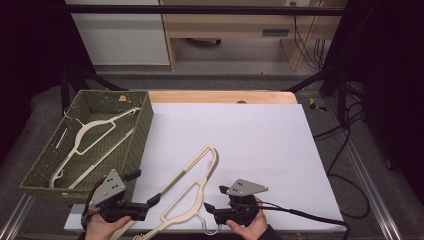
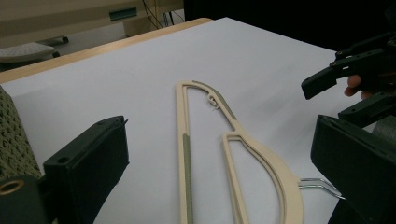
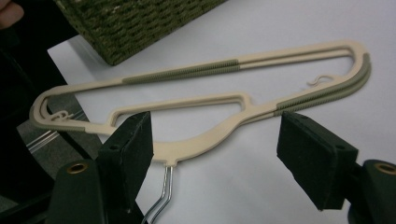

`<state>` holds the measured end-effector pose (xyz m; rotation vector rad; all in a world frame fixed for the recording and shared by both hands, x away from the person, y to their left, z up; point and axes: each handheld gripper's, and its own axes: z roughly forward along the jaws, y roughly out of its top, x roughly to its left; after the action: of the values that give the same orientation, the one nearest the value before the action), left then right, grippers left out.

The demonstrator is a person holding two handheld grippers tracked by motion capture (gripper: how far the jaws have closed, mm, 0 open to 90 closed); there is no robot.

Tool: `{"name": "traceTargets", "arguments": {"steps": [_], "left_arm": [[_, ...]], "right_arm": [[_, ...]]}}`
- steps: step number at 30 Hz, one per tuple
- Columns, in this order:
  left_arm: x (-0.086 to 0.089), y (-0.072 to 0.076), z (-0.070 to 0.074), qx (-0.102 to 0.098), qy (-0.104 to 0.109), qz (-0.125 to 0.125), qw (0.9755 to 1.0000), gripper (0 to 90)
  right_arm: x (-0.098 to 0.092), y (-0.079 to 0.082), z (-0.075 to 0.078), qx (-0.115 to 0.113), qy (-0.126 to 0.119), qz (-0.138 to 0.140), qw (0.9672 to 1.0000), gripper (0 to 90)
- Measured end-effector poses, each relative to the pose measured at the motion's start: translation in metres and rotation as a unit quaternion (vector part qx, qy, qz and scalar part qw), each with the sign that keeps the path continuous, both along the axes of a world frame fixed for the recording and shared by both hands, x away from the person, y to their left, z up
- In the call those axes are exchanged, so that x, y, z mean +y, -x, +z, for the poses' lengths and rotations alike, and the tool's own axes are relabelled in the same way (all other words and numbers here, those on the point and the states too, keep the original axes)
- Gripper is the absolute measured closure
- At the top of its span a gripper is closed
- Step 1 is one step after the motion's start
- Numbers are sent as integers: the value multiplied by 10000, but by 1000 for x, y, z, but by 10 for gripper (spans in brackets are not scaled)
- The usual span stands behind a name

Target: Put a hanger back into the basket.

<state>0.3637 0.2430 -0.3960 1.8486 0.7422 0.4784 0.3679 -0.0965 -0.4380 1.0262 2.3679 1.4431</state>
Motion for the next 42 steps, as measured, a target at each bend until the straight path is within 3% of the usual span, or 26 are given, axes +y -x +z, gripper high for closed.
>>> {"name": "traceTargets", "arguments": {"steps": [10,16,32,42], "left_arm": [[2,0,-3,52,25,34,10000,38],[1,0,-4,55,7,13,10000,38],[-1,-1,-6,95,-28,-6,10000,40],[-7,-1,-9,127,-95,-82,9998,41]], "right_arm": [[12,3,-16,300,112,150,9994,386],[22,7,-23,375,334,188,9986,451],[31,6,-45,810,594,379,9942,732],[33,8,-46,805,625,432,9939,828]]}}
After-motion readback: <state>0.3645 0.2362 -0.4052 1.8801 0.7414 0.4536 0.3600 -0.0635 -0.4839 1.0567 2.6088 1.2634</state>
